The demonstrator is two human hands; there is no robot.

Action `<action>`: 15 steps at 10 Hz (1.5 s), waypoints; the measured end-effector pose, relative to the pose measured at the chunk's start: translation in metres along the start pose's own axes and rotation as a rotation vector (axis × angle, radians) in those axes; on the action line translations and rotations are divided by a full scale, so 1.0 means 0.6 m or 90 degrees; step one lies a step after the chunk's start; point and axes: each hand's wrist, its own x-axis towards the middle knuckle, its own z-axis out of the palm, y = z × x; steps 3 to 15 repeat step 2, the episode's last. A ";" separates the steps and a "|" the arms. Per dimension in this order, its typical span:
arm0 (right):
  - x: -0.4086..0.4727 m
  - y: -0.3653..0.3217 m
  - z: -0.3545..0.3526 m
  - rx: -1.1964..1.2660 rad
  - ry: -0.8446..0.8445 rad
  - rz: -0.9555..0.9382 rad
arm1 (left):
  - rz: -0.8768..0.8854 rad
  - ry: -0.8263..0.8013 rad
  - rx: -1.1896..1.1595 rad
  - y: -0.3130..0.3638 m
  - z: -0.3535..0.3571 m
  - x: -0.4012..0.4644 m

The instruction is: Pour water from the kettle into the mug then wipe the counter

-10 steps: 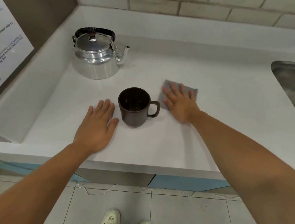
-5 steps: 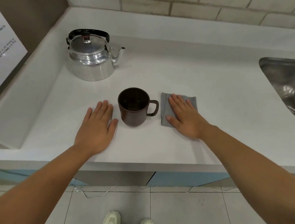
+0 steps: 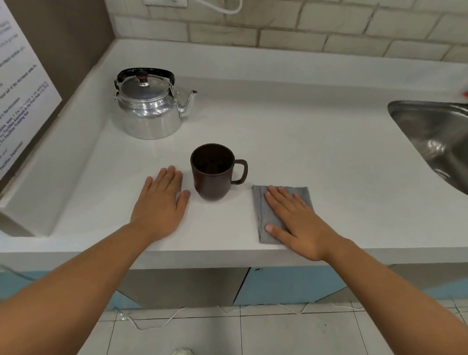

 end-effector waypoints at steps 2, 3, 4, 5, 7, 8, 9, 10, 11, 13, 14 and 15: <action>0.013 -0.005 -0.066 0.067 -0.065 0.066 | -0.017 -0.194 0.012 -0.005 -0.087 0.041; 0.013 -0.005 -0.066 0.067 -0.065 0.066 | -0.017 -0.194 0.012 -0.005 -0.087 0.041; 0.013 -0.005 -0.066 0.067 -0.065 0.066 | -0.017 -0.194 0.012 -0.005 -0.087 0.041; 0.013 -0.005 -0.066 0.067 -0.065 0.066 | -0.017 -0.194 0.012 -0.005 -0.087 0.041; 0.013 -0.005 -0.066 0.067 -0.065 0.066 | -0.017 -0.194 0.012 -0.005 -0.087 0.041; 0.013 -0.005 -0.066 0.067 -0.065 0.066 | -0.017 -0.194 0.012 -0.005 -0.087 0.041; 0.013 -0.005 -0.066 0.067 -0.065 0.066 | -0.017 -0.194 0.012 -0.005 -0.087 0.041; 0.013 -0.005 -0.066 0.067 -0.065 0.066 | -0.017 -0.194 0.012 -0.005 -0.087 0.041; 0.013 -0.005 -0.066 0.067 -0.065 0.066 | -0.017 -0.194 0.012 -0.005 -0.087 0.041; 0.013 -0.005 -0.066 0.067 -0.065 0.066 | -0.017 -0.194 0.012 -0.005 -0.087 0.041; 0.013 -0.005 -0.066 0.067 -0.065 0.066 | -0.017 -0.194 0.012 -0.005 -0.087 0.041; 0.013 -0.005 -0.066 0.067 -0.065 0.066 | -0.017 -0.194 0.012 -0.005 -0.087 0.041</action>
